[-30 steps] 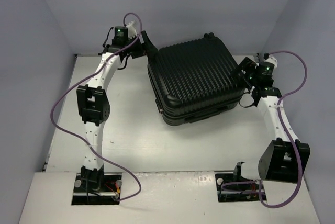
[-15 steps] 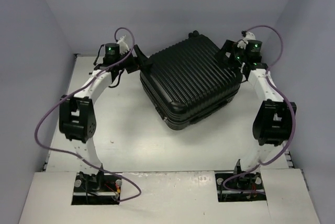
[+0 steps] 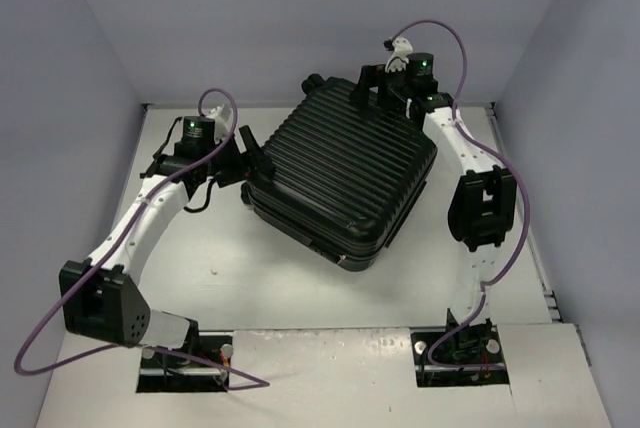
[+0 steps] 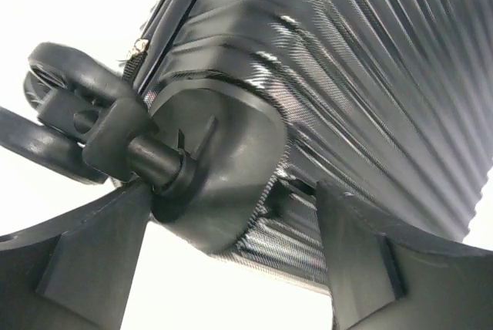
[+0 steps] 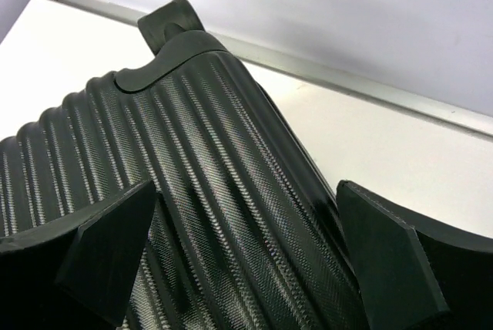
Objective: Pack the luggage
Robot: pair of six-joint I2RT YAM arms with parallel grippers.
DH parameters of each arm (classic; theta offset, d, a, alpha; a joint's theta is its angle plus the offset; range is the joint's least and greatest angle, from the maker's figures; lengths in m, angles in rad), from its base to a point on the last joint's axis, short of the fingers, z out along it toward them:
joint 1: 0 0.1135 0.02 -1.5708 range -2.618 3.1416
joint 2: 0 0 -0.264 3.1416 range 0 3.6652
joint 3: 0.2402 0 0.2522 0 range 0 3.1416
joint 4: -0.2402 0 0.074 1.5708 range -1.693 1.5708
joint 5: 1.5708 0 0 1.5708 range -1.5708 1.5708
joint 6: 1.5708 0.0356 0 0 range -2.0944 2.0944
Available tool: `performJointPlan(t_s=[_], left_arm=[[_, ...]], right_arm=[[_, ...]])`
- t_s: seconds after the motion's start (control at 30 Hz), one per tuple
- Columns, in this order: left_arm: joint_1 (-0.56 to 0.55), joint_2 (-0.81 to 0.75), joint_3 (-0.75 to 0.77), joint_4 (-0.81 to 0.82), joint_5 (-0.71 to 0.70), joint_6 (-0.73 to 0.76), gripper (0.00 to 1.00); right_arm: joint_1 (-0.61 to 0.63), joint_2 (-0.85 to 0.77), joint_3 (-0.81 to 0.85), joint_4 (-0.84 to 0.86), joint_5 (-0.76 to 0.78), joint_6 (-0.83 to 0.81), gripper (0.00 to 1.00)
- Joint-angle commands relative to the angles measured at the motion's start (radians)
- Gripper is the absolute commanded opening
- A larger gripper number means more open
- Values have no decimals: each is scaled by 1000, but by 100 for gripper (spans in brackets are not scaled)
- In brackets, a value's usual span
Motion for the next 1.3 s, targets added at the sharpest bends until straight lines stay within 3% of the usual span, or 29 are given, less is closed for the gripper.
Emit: performJointPlan(t_s=[0.0,0.13,0.33,0.4,0.5,0.53,0.6,0.83,0.93,1.1,1.27], left_arm=[[-63,-92,161,-175,12,178,76],[-61,-126,284,-299,-67,274,75],[-32,-113,320,-287,-167,369,76],[-23,-74,314,-255,-172,386,75],[-3,-5,320,-212,-163,401,75],[6,15,337,-198,-157,401,74],[14,71,360,-186,-141,400,73],[43,194,386,-152,-91,386,72],[46,220,320,-110,29,347,72],[41,181,170,-43,144,266,68],[40,81,-28,-28,222,205,66]], right_arm=[[36,-67,72,-83,-78,43,100],[-33,-228,-41,-74,53,42,100],[-138,-534,-318,-66,191,105,100],[-144,-659,-475,-64,223,126,88],[-141,-803,-691,-60,232,207,33],[-138,-836,-799,-48,226,247,10],[-125,-923,-888,-48,234,276,0],[-53,-1031,-1124,-4,284,368,0],[-50,-940,-1160,91,232,358,0],[-56,-782,-1083,175,159,248,0],[-84,-602,-890,212,55,148,0]])
